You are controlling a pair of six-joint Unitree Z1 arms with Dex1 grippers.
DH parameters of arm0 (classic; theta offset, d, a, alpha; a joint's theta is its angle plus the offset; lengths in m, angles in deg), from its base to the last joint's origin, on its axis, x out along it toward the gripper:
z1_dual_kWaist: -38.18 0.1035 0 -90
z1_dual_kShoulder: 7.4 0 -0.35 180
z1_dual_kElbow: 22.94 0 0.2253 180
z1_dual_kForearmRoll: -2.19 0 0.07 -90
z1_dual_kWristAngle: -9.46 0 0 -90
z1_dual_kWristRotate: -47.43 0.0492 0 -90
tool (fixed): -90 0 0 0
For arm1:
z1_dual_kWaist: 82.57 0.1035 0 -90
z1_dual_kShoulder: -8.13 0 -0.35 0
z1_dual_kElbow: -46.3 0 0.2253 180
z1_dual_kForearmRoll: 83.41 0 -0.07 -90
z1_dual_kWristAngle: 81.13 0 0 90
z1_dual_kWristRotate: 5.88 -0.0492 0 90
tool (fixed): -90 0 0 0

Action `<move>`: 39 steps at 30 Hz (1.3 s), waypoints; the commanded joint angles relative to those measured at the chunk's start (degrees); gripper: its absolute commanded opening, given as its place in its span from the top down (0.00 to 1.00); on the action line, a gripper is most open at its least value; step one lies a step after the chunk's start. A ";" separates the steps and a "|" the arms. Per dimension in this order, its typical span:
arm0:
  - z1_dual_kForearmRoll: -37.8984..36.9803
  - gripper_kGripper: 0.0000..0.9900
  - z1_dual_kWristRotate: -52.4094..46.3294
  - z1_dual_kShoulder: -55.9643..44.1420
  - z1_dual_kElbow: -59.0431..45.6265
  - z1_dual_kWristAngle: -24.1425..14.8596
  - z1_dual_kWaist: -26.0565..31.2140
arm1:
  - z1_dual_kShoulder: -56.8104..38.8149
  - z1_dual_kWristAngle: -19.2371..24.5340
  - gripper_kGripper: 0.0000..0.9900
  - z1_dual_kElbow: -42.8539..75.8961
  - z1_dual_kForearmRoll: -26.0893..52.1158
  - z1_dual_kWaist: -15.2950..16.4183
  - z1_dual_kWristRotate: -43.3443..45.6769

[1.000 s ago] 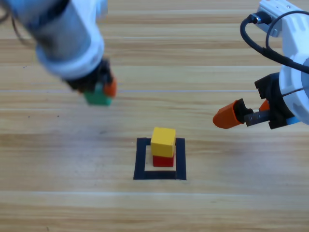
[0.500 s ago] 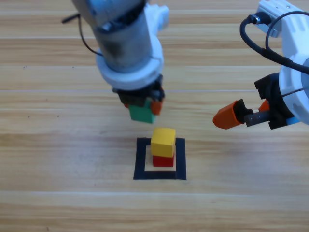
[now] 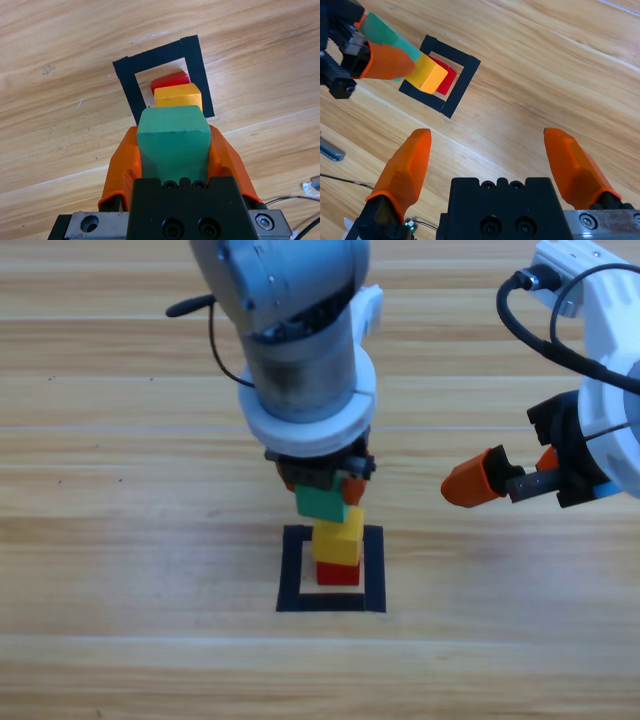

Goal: Stack the blocks in the rectangular block: red at the bottom, yellow in the middle, green on top

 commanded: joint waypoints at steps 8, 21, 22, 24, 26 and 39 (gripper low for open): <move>0.86 0.82 -3.78 3.89 1.06 -0.54 -1.82 | 3.84 -0.16 0.00 1.56 0.99 -1.37 0.46; 0.86 0.82 -4.49 4.86 1.68 -0.72 -2.26 | 4.01 -0.16 0.00 1.56 0.99 -1.37 0.46; 0.86 0.82 -4.49 4.86 1.77 -0.72 -2.26 | 4.01 -0.25 0.00 1.56 0.99 -1.37 0.46; 0.86 0.82 -4.49 5.12 1.77 -0.72 -2.26 | 4.01 -0.16 0.00 1.56 0.99 -1.37 0.46; 0.86 0.82 -4.49 5.47 1.86 -0.72 -2.26 | 4.01 -0.16 0.00 1.56 0.99 -1.37 0.46; 0.86 0.82 -4.40 6.88 1.94 -1.16 -2.26 | 4.01 -0.16 0.00 1.56 0.99 -1.37 0.46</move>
